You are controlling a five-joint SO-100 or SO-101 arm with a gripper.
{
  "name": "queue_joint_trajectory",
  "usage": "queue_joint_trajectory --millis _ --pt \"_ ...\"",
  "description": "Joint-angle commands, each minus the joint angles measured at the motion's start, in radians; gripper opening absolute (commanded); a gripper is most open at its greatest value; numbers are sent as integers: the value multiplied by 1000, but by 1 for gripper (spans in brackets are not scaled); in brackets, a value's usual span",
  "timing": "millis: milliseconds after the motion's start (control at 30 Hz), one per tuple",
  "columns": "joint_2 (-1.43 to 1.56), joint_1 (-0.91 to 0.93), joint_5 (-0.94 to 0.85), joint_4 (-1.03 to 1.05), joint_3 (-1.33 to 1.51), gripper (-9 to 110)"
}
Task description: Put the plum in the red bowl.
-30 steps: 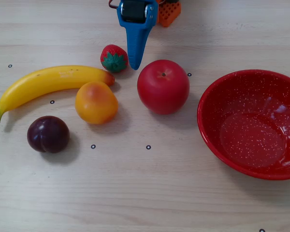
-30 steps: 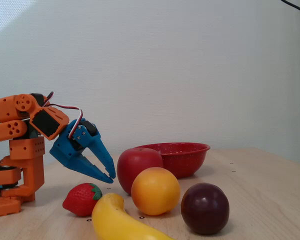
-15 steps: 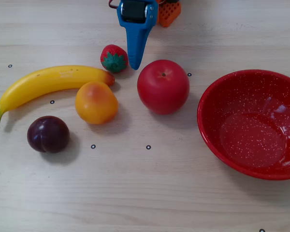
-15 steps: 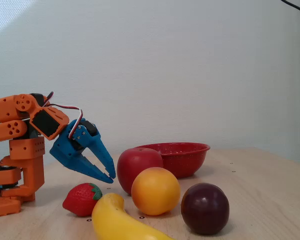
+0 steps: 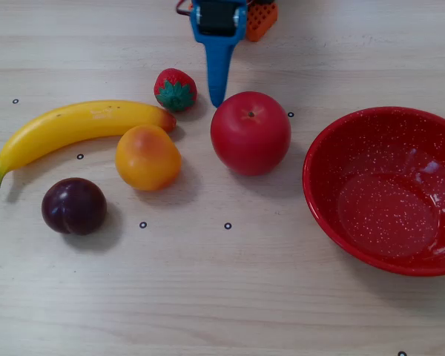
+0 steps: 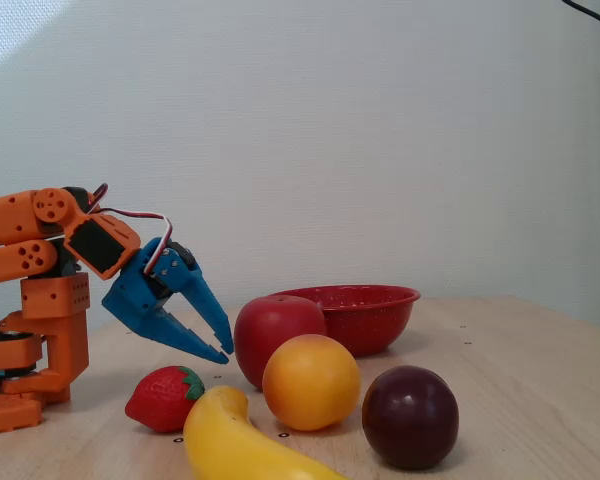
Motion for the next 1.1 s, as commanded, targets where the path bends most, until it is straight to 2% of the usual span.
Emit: queue_joint_trajectory --millis 0,233,500,1067 --pt "-72 17 41 -81 -15 0" --pt "-308 -31 133 -144 -153 0" --pt "-604 -121 173 -84 -428 0" --pt "-1163 -279 215 463 -1259 0"
